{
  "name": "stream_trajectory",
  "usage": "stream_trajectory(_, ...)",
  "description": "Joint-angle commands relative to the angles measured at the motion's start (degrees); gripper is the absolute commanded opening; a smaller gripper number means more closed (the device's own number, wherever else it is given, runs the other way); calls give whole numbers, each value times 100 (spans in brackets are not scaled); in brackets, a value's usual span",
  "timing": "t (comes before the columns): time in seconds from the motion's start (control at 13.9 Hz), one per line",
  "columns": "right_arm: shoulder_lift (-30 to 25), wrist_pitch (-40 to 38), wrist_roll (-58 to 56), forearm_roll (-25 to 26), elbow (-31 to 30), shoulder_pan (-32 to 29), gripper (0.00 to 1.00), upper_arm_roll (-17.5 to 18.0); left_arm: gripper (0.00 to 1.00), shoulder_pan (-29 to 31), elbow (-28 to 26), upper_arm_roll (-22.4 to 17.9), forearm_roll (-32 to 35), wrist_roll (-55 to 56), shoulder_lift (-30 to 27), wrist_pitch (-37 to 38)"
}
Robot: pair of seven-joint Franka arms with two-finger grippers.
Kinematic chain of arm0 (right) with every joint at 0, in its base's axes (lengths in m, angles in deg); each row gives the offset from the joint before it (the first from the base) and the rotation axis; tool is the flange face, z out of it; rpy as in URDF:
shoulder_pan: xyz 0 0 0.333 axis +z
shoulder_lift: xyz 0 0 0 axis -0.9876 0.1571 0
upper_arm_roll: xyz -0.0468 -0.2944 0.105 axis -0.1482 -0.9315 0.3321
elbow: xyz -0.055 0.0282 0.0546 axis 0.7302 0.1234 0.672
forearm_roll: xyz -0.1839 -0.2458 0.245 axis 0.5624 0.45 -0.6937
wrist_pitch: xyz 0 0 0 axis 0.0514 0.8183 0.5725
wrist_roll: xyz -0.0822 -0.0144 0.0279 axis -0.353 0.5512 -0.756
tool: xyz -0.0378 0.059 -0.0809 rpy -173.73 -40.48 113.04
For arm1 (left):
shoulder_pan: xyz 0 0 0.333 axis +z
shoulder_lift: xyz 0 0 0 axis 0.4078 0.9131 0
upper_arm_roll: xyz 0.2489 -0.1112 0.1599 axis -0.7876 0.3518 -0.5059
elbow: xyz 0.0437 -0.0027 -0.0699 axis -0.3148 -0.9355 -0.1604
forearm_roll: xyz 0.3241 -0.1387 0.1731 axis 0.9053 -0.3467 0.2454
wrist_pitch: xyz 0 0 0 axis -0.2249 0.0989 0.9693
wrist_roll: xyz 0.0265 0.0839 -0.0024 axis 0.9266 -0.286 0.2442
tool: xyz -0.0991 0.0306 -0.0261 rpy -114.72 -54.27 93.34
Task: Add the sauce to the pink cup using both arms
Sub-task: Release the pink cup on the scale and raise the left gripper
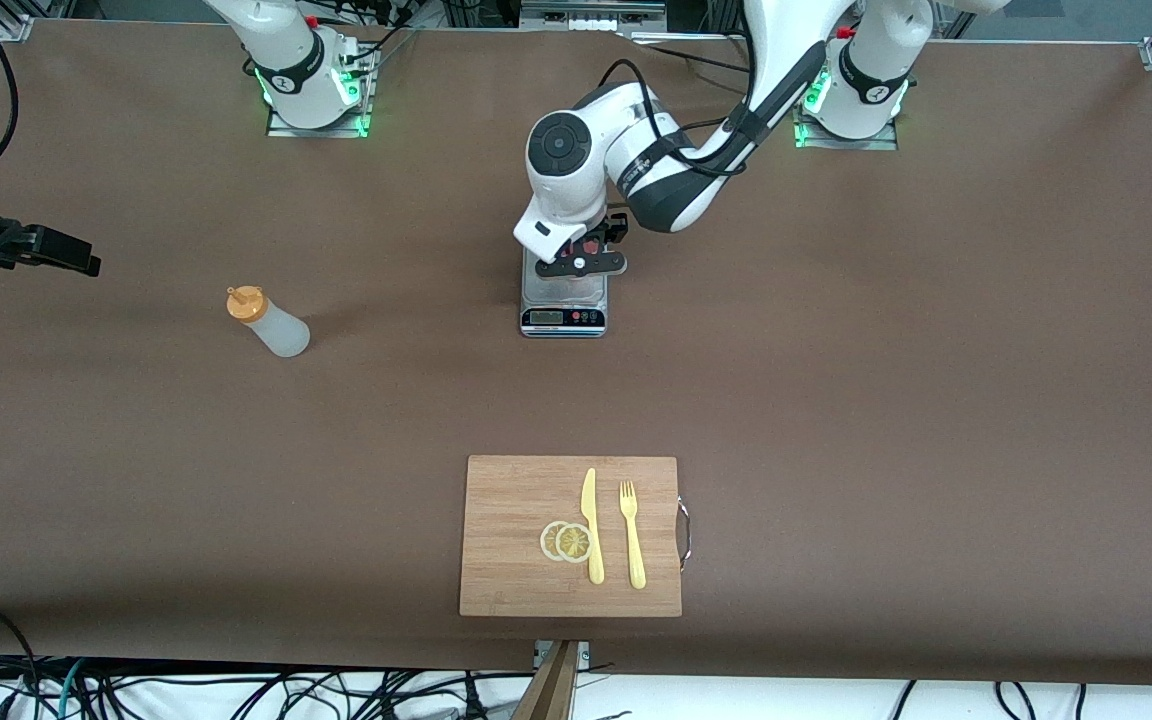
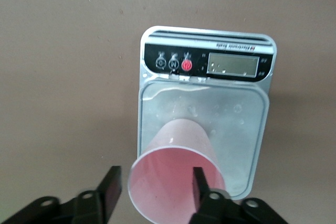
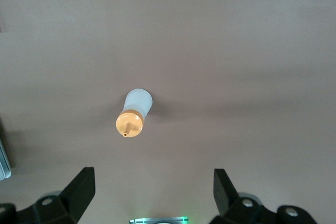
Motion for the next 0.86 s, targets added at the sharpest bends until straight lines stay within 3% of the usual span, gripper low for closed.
stream_trajectory(0.0, 56, -40, -121, 15, 158, -26, 100, 26, 100, 299, 86, 29, 52, -357, -499, 521)
stream_trajectory(0.36, 276, -13, -78, 94, 175, 97, 100, 61, 100, 1168, 1044, 12, -212, -1535, -1062, 2366)
stream_trajectory(0.65, 416, -206, -148, -20, 122, -17, 100, 26, 100, 2371, 1221, 29, -501, -3080, -1598, 2870)
stream_trajectory(0.79, 530, -268, -558, -29, 122, -87, 100, 26, 100, 2603, 1178, -258, -599, -4002, -1896, 2896)
